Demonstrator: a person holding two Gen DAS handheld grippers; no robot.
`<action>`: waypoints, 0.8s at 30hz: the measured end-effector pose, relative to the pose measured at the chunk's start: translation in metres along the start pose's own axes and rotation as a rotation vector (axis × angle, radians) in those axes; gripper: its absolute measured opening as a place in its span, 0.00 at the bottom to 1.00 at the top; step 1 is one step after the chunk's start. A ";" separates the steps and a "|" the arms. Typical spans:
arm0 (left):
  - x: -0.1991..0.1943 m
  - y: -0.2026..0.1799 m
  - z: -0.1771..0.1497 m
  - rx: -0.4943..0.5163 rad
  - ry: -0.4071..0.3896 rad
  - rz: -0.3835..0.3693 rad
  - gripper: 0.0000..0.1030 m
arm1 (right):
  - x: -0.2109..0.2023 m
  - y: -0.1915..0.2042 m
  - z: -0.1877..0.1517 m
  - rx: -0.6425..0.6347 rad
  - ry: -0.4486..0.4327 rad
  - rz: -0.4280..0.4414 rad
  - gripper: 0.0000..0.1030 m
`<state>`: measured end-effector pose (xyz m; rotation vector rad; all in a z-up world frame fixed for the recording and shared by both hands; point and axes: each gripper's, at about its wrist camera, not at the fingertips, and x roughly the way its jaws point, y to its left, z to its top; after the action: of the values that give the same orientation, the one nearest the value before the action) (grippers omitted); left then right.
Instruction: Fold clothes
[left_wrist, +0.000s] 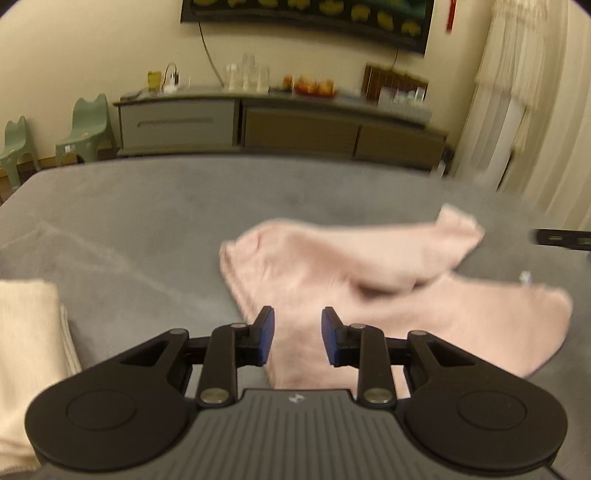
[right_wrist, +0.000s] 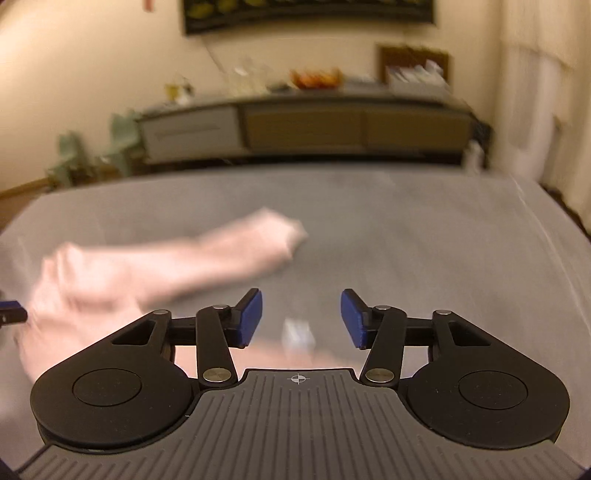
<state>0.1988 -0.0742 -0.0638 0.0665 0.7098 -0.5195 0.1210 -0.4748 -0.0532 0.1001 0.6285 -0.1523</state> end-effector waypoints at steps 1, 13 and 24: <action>0.000 0.001 0.002 -0.005 -0.006 -0.003 0.28 | 0.014 0.006 0.010 -0.060 0.003 0.023 0.59; 0.028 0.003 -0.002 0.026 0.059 0.007 0.28 | 0.093 0.033 0.035 -0.401 0.160 0.186 0.00; 0.032 0.017 0.016 0.027 -0.039 0.016 0.28 | 0.040 0.037 0.069 -0.477 0.119 0.201 0.66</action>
<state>0.2369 -0.0769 -0.0739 0.0869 0.6638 -0.5137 0.1994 -0.4522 -0.0199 -0.2894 0.7545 0.2006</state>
